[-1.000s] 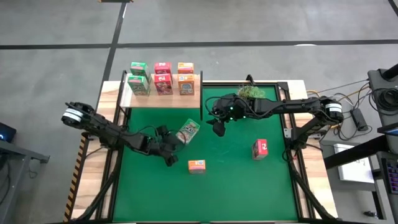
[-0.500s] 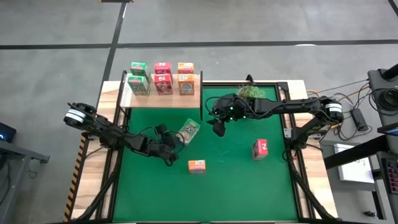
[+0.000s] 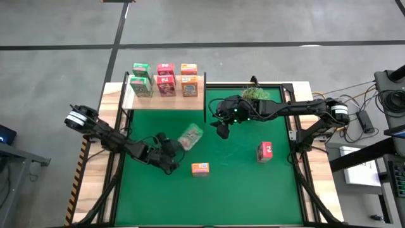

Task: Stack cereal on shelf
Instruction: Put the green cereal box on the shelf aligned with other green cereal boxes

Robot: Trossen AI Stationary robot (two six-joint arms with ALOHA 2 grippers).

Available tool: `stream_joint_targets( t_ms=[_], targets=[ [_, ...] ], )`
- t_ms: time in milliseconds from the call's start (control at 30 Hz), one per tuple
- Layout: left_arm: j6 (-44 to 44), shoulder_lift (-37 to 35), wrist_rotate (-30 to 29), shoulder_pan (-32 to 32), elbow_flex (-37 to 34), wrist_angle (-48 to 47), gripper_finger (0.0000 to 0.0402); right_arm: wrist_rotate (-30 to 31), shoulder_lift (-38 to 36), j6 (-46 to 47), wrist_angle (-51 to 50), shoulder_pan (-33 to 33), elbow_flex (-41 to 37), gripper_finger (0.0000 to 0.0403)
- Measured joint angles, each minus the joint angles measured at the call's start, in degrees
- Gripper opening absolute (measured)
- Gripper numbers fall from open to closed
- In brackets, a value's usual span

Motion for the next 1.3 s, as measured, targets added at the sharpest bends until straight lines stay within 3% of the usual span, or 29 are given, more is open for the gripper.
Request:
stream_joint_targets(
  t_ms=[167, 367, 567, 967, 1300],
  targets=[
    [-3.5, 1.1, -1.7, -1.8, 0.0, -0.1, 0.0000, 0.0, 0.0, 0.0, 0.0, 0.0, 0.0, 0.0208],
    [12.1, 0.7, -12.4, -2.9, 3.1, 4.2, 0.0000, 0.0, 0.0, 0.0, 0.0, 0.0, 0.0, 0.0208],
    [14.1, 2.1, -12.0, 0.5, 1.0, 5.4, 0.0000, 0.0, 0.0, -0.3, 0.0, 0.2, 0.0, 0.0208],
    [13.8, 4.8, -10.9, 0.8, 0.8, 8.2, 0.0000, 0.0, 0.0, -0.5, 0.3, 0.1, 0.0, 0.0208],
    [5.4, 5.3, -9.2, -0.7, 0.9, 5.9, 0.0000, 0.0, 0.0, -0.5, 0.2, 0.1, 0.0, 0.0208]
  ],
)
